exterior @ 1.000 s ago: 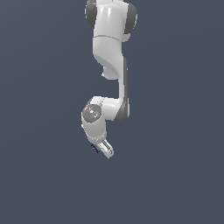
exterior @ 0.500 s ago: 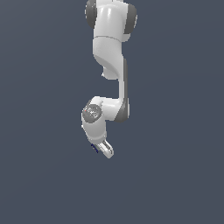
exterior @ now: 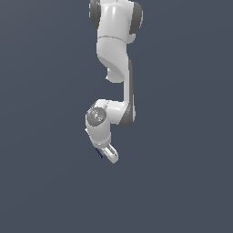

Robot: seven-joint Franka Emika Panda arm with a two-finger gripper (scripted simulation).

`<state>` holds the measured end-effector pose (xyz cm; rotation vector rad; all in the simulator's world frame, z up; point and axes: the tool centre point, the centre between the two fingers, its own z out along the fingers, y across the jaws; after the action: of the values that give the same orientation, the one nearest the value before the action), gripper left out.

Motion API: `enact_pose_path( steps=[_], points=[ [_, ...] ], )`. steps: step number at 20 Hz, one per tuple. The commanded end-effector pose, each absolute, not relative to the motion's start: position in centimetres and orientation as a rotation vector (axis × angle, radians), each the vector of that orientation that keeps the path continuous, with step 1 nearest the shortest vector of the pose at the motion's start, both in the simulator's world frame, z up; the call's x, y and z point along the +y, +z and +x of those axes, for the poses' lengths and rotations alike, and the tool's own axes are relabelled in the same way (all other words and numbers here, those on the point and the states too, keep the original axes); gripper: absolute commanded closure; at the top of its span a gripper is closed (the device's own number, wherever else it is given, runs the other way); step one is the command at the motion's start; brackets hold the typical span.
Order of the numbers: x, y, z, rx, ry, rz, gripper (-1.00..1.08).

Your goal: Pick up the object and move it to a goal position.

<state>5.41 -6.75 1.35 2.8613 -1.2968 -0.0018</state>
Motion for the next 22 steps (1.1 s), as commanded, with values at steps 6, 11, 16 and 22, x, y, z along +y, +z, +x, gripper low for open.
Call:
enact_pose_path(
  steps=[6,11,16,22],
  points=[
    [-6.2,1.8,3.4,-1.297,-0.001,2.862,1.08],
    [-5.5,2.4,1.1,-1.297,-0.001,2.862,1.08],
    [-4.8,3.0,-1.4,-1.297,-0.001,2.862,1.08],
    [-4.2,3.5,-3.6,-1.297,-0.001,2.862,1.08]
  ],
)
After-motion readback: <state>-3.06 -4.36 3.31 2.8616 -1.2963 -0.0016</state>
